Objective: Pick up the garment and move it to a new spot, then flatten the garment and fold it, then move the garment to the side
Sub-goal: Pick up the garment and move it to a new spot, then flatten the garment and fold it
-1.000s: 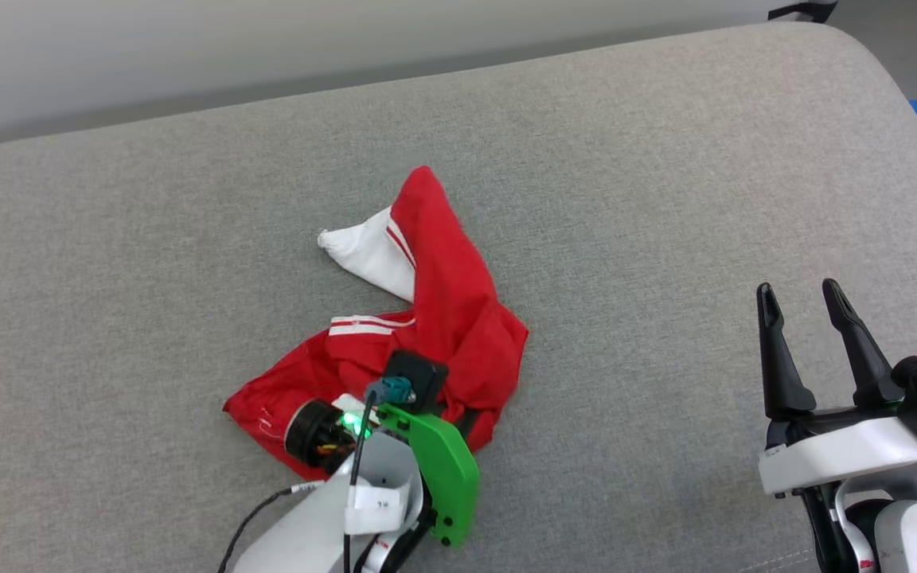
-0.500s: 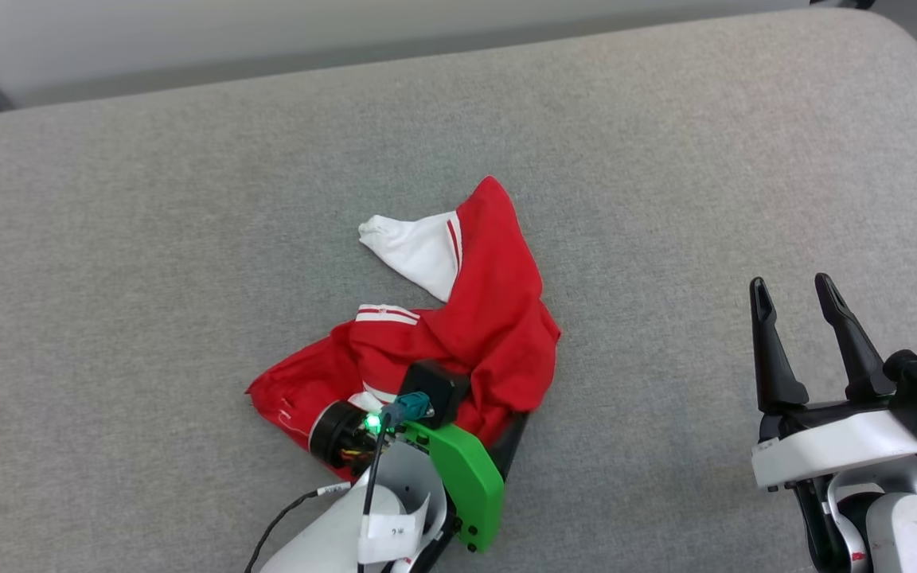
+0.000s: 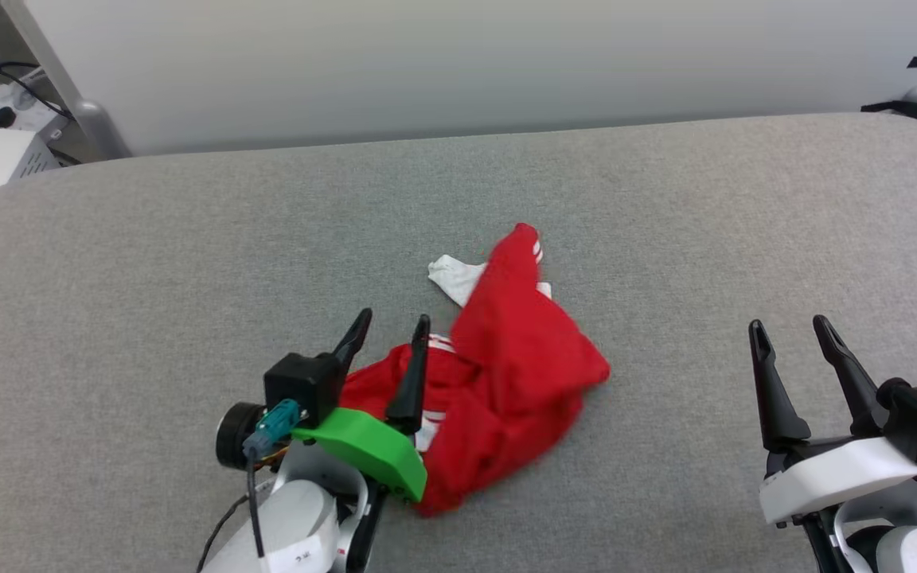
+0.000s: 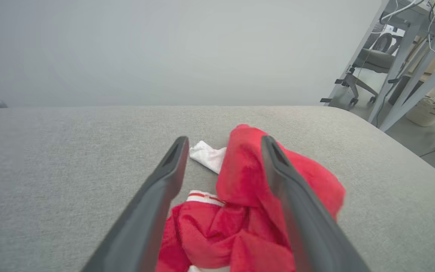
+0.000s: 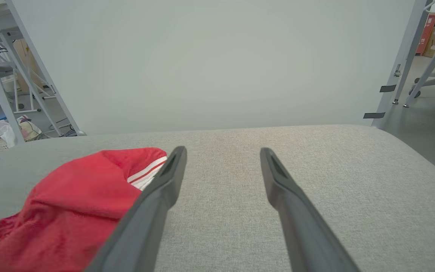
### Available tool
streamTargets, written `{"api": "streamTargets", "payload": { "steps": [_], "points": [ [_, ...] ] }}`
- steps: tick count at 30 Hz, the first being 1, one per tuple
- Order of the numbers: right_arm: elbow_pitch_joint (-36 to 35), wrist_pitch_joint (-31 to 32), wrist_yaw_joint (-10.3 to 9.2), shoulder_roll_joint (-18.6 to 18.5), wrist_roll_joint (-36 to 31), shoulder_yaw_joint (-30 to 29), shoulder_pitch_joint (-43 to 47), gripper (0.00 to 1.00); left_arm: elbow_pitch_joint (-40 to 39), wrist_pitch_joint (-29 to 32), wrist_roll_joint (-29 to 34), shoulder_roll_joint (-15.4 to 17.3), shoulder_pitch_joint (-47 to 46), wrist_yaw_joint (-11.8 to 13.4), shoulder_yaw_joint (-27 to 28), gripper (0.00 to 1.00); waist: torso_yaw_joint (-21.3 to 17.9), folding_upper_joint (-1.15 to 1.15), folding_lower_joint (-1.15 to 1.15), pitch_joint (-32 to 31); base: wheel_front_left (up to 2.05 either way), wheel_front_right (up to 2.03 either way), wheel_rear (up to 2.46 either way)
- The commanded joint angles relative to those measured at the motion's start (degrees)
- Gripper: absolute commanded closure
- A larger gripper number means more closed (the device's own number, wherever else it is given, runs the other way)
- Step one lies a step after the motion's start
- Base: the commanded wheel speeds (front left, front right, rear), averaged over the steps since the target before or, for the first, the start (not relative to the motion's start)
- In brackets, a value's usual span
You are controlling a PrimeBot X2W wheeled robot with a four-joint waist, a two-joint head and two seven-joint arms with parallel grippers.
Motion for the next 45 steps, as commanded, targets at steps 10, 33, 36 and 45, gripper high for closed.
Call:
{"api": "streamTargets", "payload": {
  "steps": [10,33,36,45],
  "points": [
    [-1.6,1.9,-0.04,0.2,-0.8,-0.6,3.3,0.00,-5.0,-0.7,-0.3,5.8,7.6,3.2,6.4,0.00,2.8,0.00,0.00,-3.8,0.00,0.00,0.00],
    [-0.5,7.0,-0.04,-0.4,0.8,-2.3,5.6,0.00,-12.2,-0.8,1.3,8.2,12.3,5.0,8.8,0.00,4.5,0.00,0.00,-4.4,0.00,0.00,0.00],
    [2.4,10.1,-0.04,-1.3,2.8,-3.3,4.4,0.00,-12.2,-0.8,1.6,7.6,11.2,4.7,8.5,0.00,6.3,0.00,0.00,-3.5,0.00,0.00,0.00],
    [10.3,24.7,-0.04,-7.3,10.9,1.5,-4.7,0.00,-12.7,-0.8,3.7,4.1,7.7,3.4,10.1,0.00,12.3,0.00,0.00,1.4,0.00,0.00,0.00]
  ]
}}
